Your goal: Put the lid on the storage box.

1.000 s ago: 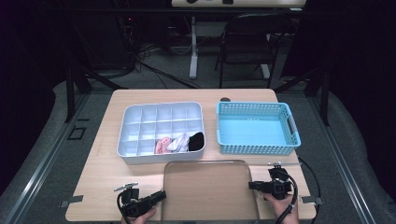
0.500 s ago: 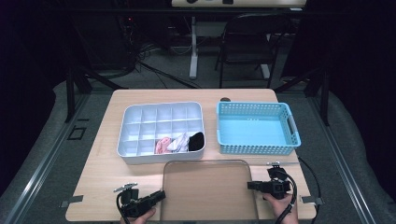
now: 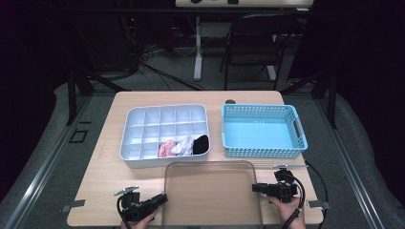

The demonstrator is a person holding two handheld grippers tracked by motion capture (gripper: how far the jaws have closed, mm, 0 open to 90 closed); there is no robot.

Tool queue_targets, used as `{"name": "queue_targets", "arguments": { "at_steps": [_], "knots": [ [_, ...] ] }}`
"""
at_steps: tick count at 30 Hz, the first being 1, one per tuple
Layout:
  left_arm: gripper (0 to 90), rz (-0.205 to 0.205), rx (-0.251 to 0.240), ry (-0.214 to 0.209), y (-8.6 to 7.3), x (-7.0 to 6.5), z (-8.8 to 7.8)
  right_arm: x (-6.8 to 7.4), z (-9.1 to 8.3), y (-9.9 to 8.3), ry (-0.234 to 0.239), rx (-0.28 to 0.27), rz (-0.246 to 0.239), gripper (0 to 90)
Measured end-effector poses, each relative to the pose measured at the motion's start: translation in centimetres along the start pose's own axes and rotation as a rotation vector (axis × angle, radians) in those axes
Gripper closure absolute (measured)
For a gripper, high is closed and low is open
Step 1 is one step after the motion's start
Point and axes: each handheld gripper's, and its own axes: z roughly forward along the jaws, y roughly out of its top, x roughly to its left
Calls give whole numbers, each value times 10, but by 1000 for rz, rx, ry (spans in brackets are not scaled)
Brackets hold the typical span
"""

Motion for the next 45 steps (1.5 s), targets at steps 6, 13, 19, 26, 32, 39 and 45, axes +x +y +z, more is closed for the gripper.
{"name": "queue_targets", "arguments": {
  "at_steps": [6,13,19,26,32,39,45],
  "knots": [
    [726,3,-9,2,2,-2,-4,3,-4,2,23,-24,-7,708],
    [729,-9,-5,-7,3,0,-5,5,-5,4,23,-33,-23,721],
    [737,-8,-9,-13,6,-2,-9,7,-10,7,33,-59,-36,738],
    [743,-9,-18,-23,8,-4,-11,12,-15,9,35,-87,-54,749],
    [747,-16,-17,-39,12,-6,-14,14,-21,14,41,-105,-60,763],
    [747,-24,-11,-61,15,-9,-17,20,-29,19,42,-137,-77,769],
    [746,-12,-14,-63,19,-8,-19,23,-30,24,46,-145,-83,769]
  ]
}}
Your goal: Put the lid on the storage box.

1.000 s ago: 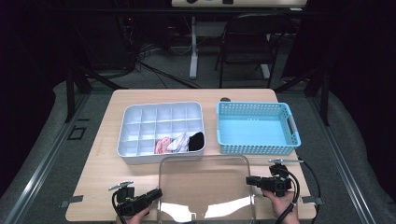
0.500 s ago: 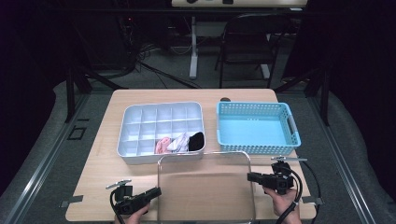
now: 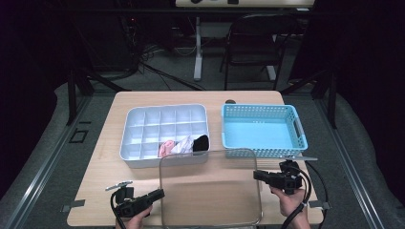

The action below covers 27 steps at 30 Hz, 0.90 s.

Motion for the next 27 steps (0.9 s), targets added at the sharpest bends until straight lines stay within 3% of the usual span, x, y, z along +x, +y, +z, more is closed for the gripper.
{"name": "queue_targets", "arguments": {
  "at_steps": [14,19,27],
  "knots": [
    [743,13,-23,-14,8,-6,-7,10,-7,8,11,-46,-24,771],
    [743,6,-29,-17,13,-5,-10,14,-6,15,10,-58,-37,770],
    [743,30,-45,-15,26,-7,-18,23,-5,30,11,-69,-66,769]
  ]
}}
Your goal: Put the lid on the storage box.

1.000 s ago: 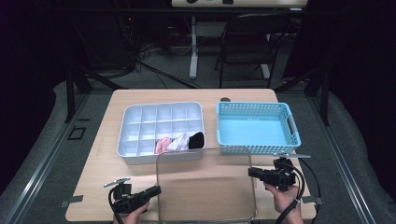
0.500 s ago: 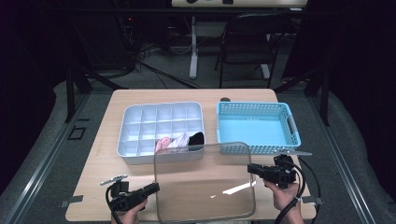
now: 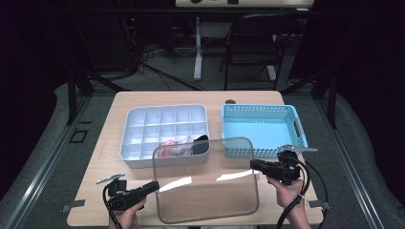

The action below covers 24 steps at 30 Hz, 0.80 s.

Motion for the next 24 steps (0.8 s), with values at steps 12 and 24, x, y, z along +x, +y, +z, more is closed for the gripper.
{"name": "queue_targets", "arguments": {
  "at_steps": [12,24],
  "knots": [
    [743,46,-24,16,29,-5,-8,5,7,20,11,-18,-9,767],
    [742,85,-24,22,55,-1,-13,11,17,40,12,-23,-25,767]
  ]
}}
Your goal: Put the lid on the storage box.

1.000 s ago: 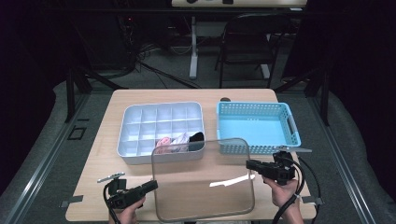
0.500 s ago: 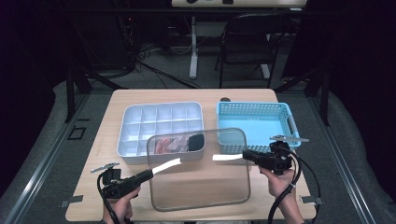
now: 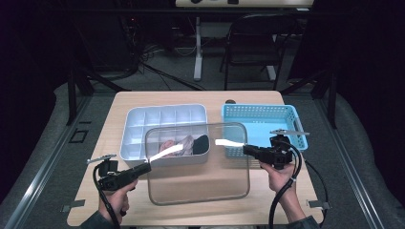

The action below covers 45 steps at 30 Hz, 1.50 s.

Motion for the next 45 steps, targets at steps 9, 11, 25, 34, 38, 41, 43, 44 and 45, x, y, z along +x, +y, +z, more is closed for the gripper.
{"name": "queue_targets", "arguments": {
  "at_steps": [9,11,25,34,38,41,43,44,45],
  "knots": [
    [740,13,-10,12,17,7,-6,6,12,17,6,4,-13,769],
    [740,18,-13,15,21,9,-8,8,15,21,3,6,-19,768],
    [738,33,-28,18,49,18,-17,20,30,52,5,5,-48,768],
    [738,36,-50,30,66,22,-23,28,42,73,1,14,-69,766],
    [737,44,-59,39,77,26,-29,34,48,85,7,7,-77,767],
    [732,48,-65,59,84,31,-31,38,55,91,11,5,-81,769],
    [729,43,-64,67,88,35,-31,40,61,95,14,9,-80,770],
    [728,34,-66,64,90,36,-31,41,63,98,9,12,-86,770],
    [728,29,-61,60,92,38,-32,42,65,100,10,10,-84,770]
  ]
}}
